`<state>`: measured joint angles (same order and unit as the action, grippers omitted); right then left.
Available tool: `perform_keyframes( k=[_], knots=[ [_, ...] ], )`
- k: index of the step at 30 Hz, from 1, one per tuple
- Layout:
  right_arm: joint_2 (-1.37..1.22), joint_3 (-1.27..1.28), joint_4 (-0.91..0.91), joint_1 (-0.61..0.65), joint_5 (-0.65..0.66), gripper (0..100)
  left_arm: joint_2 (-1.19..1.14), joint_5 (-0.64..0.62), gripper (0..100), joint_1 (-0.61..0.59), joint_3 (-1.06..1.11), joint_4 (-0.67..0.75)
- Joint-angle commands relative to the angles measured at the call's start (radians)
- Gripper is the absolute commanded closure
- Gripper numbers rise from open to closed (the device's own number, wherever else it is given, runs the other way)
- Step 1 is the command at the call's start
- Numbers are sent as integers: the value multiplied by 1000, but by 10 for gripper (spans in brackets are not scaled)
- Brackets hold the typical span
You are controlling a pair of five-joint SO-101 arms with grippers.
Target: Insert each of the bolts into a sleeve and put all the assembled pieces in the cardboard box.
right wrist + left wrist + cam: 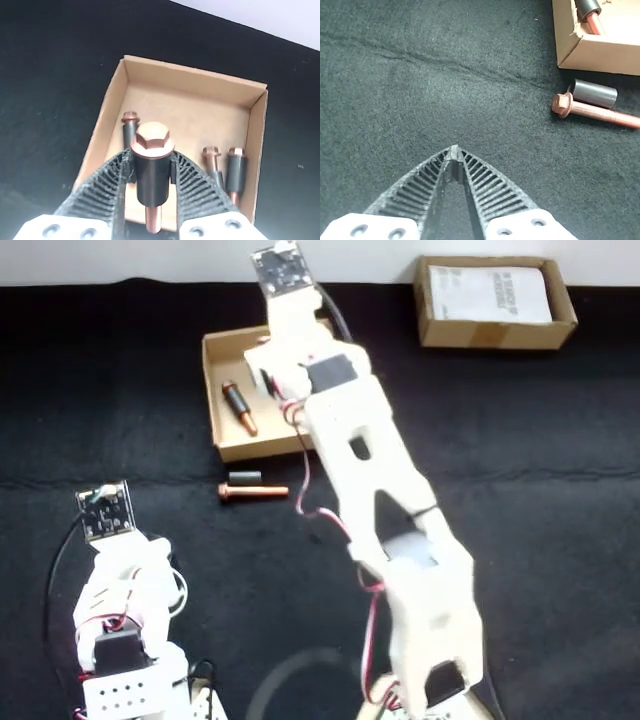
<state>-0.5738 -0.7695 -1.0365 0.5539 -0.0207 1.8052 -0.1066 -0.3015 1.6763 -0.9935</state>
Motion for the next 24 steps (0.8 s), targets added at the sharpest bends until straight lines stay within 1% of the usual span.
perform_keyframes(
  k=[1,4,9,13,19,24],
  knots=[
    [-131,-252,-35,-30,77,991,4,5,991,-15,19,11],
    [-245,-361,-94,-31,176,991,4,6,991,-15,19,14],
    [-341,-444,-122,-31,256,991,4,6,991,-15,19,15],
    [-355,-450,-114,-31,290,980,4,6,991,-15,19,15],
    [-352,-452,-105,-31,295,858,4,6,991,-15,19,14],
    [-355,-452,-107,-33,295,850,2,6,991,-15,19,12]
  ],
)
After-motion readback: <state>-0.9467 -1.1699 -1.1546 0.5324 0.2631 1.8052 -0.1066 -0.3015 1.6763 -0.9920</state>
